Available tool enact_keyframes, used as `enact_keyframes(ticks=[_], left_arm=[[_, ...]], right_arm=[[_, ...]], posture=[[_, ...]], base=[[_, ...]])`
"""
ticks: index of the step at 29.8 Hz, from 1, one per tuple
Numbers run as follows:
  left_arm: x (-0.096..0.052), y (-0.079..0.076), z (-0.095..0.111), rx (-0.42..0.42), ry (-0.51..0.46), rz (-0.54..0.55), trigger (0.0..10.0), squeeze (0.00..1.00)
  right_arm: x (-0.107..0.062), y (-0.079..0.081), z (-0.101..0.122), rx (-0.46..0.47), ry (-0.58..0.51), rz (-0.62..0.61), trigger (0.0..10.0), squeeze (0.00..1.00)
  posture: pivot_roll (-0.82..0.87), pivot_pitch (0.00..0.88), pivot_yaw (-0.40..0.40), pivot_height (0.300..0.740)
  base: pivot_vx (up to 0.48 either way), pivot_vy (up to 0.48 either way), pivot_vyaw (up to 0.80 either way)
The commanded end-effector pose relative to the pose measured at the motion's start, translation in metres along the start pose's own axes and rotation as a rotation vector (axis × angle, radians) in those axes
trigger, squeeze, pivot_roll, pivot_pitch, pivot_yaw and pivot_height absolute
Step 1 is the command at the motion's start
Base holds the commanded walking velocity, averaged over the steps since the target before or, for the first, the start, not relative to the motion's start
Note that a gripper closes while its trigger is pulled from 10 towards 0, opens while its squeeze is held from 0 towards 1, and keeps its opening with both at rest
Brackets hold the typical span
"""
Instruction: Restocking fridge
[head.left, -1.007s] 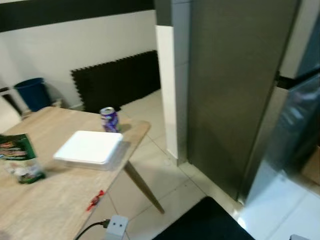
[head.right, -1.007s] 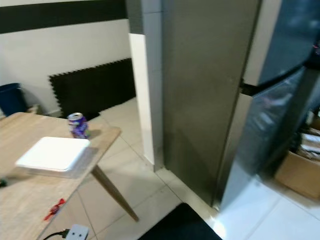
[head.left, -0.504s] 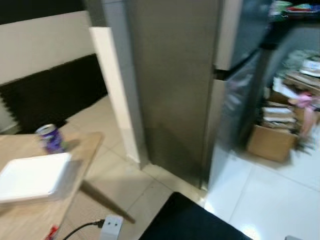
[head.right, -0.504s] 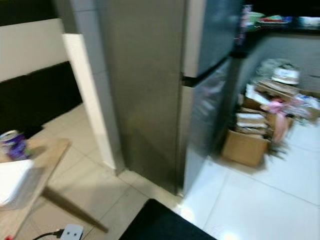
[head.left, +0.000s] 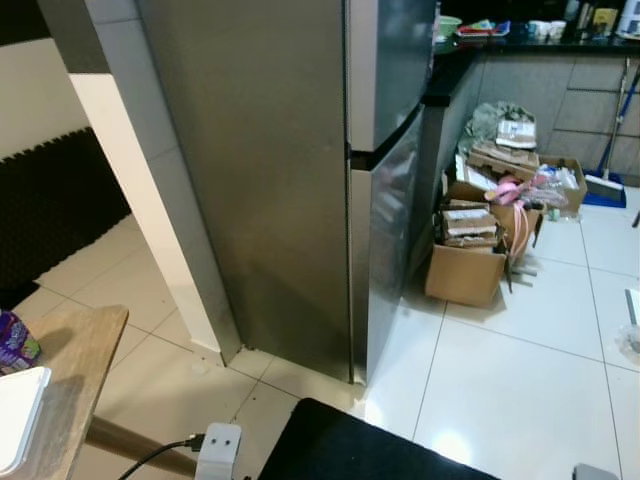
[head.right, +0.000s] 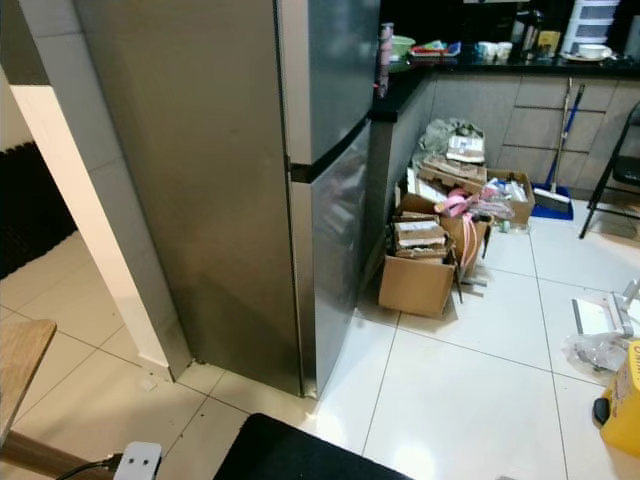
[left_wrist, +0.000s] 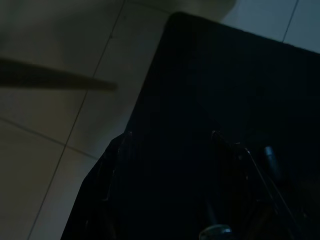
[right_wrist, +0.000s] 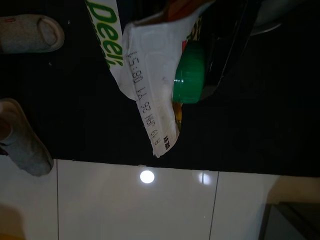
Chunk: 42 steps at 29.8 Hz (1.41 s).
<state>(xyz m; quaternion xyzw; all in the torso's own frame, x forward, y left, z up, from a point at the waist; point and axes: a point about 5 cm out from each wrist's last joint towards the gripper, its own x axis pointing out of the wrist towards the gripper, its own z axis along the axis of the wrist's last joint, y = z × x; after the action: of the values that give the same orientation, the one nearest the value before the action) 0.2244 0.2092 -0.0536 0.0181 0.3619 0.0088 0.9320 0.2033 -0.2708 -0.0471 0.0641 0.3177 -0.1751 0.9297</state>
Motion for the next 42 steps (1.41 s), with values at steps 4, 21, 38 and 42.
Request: enact_keyframes(ticks=[4, 21, 38, 42], left_arm=[[-0.0017, 0.0024, -0.0060, -0.046, 0.016, 0.016, 10.0, 0.00], [0.0002, -0.0004, -0.0016, -0.059, 0.011, -0.001, 10.0, 0.00], [0.0003, 0.0006, -0.0018, -0.055, 0.017, 0.004, 10.0, 0.00], [-0.0001, 0.0034, -0.0023, -0.055, 0.021, 0.022, 10.0, 0.00]], right_arm=[[-0.0014, 0.0017, -0.0042, 0.005, 0.006, 0.004, 10.0, 0.00], [-0.0016, 0.0065, -0.0031, -0.003, -0.016, 0.015, 10.0, 0.00], [-0.0015, 0.0058, -0.0017, 0.001, -0.023, 0.011, 10.0, 0.00], [-0.0015, 0.0069, -0.0016, 0.001, -0.024, 0.012, 10.0, 0.00]], posture=[[-0.12, 0.066, 0.050, 0.740], [-0.12, 0.073, 0.054, 0.740], [-0.13, 0.078, 0.057, 0.740], [-0.12, 0.082, 0.057, 0.740]], base=[[0.000, 0.000, 0.00], [0.000, -0.333, 0.00], [0.000, -0.370, 0.00], [0.000, 0.000, 0.00]])
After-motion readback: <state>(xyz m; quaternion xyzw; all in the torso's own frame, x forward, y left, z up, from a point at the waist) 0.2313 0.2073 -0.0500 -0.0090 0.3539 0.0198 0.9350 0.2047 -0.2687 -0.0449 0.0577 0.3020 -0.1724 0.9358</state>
